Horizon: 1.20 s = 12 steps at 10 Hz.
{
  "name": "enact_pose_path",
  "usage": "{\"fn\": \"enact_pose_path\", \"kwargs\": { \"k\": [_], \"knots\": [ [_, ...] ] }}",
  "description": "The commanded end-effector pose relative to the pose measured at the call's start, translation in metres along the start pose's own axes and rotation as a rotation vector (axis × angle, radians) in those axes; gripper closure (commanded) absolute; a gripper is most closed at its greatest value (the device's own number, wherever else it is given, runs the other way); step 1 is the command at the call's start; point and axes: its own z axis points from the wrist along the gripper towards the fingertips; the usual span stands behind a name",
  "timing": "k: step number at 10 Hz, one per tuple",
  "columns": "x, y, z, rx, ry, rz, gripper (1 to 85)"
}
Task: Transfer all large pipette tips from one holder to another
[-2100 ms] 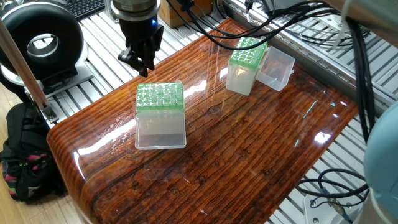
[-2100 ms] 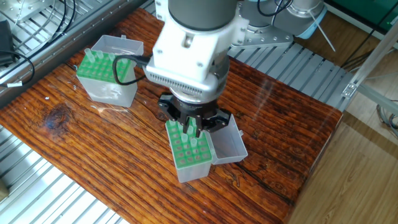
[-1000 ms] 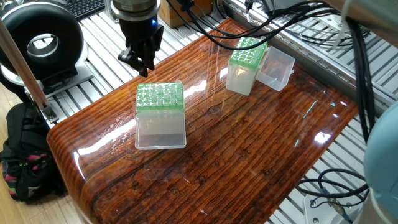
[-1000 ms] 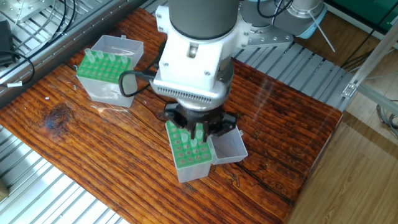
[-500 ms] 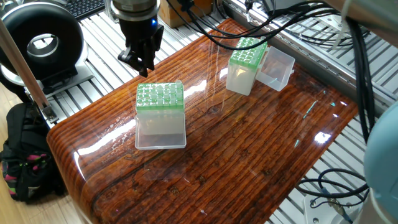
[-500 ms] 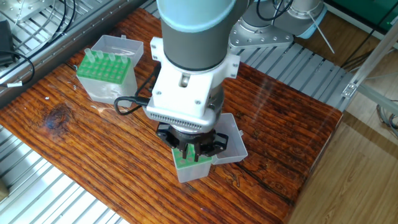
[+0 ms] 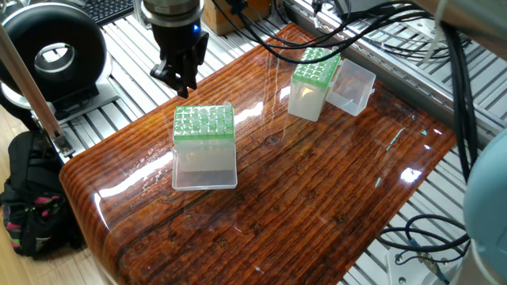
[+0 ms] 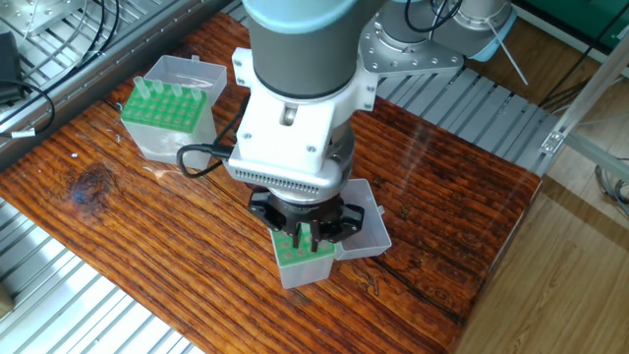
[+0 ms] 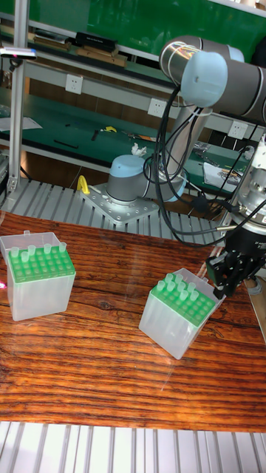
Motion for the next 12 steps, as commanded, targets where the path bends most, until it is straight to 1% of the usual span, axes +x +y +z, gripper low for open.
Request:
{"fn": "enact_pose_path", "kwargs": {
  "k": [1,2,3,4,5,6,8,10,11,12],
  "knots": [
    [-0.006,0.012,-0.003,-0.050,-0.023,0.016,59.0],
    [-0.009,0.010,-0.003,-0.043,-0.037,0.015,59.0],
    [-0.009,0.007,-0.003,-0.030,-0.036,0.017,59.0],
    [-0.009,0.005,-0.003,-0.023,-0.034,0.019,59.3],
    [-0.004,0.004,0.000,-0.017,-0.042,0.009,59.3],
    [0.005,0.004,0.006,-0.014,-0.042,0.008,59.3],
    [0.020,-0.002,0.023,0.023,-0.044,-0.011,59.3],
    [0.039,-0.009,0.029,0.030,-0.011,-0.032,59.3],
    [0.045,-0.009,0.030,0.025,0.002,-0.032,59.3],
    [0.044,-0.013,0.032,0.030,0.009,-0.032,59.0]
  ]
}}
